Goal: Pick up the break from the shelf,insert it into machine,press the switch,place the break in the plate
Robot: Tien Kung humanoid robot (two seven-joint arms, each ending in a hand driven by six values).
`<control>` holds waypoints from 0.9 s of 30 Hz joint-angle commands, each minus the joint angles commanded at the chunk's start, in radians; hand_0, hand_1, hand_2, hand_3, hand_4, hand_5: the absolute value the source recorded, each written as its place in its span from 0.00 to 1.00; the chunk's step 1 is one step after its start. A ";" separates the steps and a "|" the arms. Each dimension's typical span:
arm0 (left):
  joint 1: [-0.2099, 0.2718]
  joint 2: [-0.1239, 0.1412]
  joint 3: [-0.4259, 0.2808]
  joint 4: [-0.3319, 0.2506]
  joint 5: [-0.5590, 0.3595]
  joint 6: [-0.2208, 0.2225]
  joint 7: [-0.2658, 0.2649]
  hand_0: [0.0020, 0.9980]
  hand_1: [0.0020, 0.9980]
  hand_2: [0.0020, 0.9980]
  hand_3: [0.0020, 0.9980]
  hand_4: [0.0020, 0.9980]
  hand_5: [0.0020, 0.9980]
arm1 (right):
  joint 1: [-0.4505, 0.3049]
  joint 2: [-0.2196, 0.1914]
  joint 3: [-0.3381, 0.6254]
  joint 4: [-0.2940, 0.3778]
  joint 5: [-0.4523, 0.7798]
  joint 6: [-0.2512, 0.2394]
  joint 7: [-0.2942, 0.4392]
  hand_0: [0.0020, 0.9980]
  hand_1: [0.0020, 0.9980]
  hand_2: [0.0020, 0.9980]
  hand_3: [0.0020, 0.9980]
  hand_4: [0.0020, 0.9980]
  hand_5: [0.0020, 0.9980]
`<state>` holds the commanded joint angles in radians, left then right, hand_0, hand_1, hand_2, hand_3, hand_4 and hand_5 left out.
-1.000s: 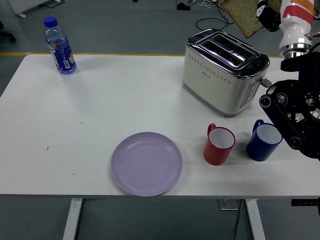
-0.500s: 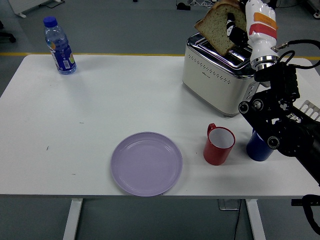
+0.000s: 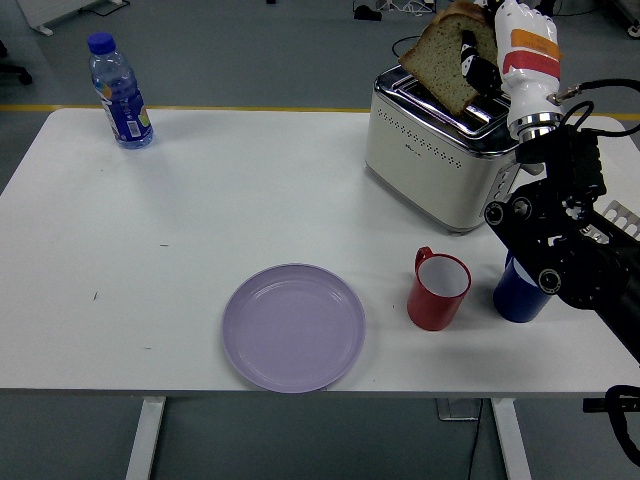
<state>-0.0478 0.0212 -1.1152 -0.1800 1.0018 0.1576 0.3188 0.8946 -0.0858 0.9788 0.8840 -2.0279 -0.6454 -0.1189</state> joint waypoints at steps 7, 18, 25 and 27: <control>-0.002 0.000 -0.002 0.000 0.005 0.000 0.001 0.42 0.49 0.53 0.60 0.42 1.00 | 0.005 0.001 0.006 -0.056 -0.011 0.000 0.011 0.31 0.27 0.34 0.47 0.45 0.00; -0.007 -0.001 -0.004 0.000 0.006 0.001 0.001 0.42 0.49 0.53 0.61 0.42 1.00 | 0.012 0.002 0.009 -0.110 -0.024 0.000 0.009 0.31 0.27 0.34 0.47 0.45 0.00; -0.010 -0.001 -0.003 0.000 0.003 0.001 0.001 0.42 0.49 0.53 0.61 0.42 1.00 | 0.016 0.003 0.011 -0.118 -0.021 0.025 0.007 0.55 0.55 0.61 0.73 0.60 0.00; -0.011 -0.001 -0.003 0.000 0.002 0.001 0.001 0.42 0.49 0.53 0.61 0.42 1.00 | 0.018 0.003 0.011 -0.118 -0.013 0.037 0.015 0.55 0.55 0.61 0.73 0.60 0.00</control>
<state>-0.0586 0.0204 -1.1182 -0.1800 1.0042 0.1590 0.3196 0.9121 -0.0825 0.9894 0.7657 -2.0413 -0.6080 -0.1037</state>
